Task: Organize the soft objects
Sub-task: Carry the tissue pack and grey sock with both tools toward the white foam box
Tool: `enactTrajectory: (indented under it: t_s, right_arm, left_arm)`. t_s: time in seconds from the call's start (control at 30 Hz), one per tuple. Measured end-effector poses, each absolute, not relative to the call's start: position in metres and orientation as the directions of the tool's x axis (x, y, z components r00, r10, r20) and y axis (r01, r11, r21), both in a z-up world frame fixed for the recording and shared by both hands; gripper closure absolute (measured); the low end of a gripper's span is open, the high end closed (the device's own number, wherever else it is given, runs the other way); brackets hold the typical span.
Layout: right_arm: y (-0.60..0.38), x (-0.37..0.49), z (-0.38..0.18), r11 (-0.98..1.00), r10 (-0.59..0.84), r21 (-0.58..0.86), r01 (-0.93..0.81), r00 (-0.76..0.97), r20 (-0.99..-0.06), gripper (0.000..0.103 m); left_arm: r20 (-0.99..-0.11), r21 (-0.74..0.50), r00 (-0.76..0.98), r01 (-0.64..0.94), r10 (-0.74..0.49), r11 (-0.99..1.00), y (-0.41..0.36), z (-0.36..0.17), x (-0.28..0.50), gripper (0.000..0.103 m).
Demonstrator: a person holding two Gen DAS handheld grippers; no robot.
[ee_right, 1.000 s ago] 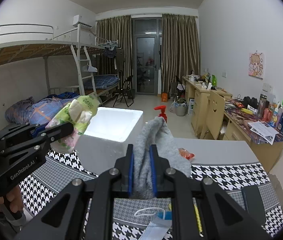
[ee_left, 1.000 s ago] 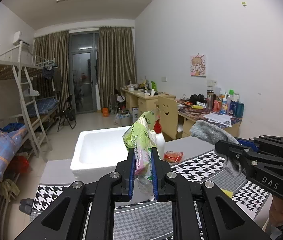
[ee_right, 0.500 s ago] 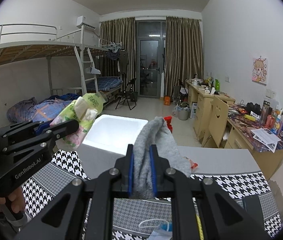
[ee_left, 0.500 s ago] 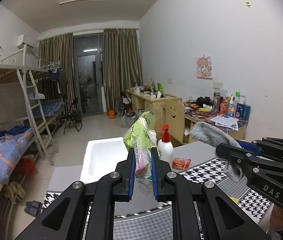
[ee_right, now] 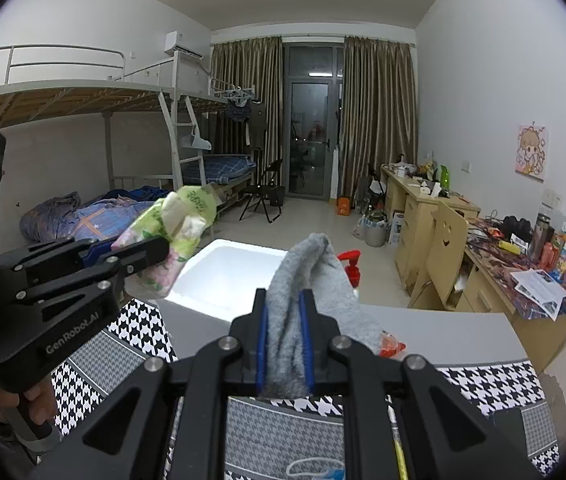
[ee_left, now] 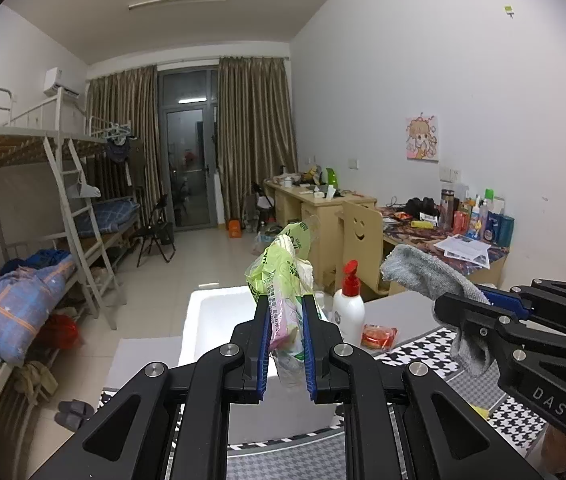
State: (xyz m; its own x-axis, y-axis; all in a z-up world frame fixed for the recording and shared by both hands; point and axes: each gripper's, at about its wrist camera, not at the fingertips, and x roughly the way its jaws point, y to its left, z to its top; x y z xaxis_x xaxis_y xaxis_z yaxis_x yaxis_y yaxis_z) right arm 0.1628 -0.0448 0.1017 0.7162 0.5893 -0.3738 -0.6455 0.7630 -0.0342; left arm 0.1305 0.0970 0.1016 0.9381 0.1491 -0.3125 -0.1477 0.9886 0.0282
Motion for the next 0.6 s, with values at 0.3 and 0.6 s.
enactTrajectory:
  t_s: [0.3, 0.6]
  right_arm:
    - [-0.033, 0.176, 0.102, 0.76, 0.595, -0.019, -0.65, 0.707, -0.382, 0.085]
    - [-0.02, 0.187, 0.104, 0.761, 0.587, -0.01, -0.648, 0.696, -0.414, 0.085]
  left_arm:
    - [-0.321, 0.021, 0.935, -0.153, 0.152, 0.988, 0.107, 0.101, 0.149, 0.088]
    - [-0.335, 0.01, 0.93, -0.158, 0.152, 0.987, 0.116, 0.098, 0.165, 0.088]
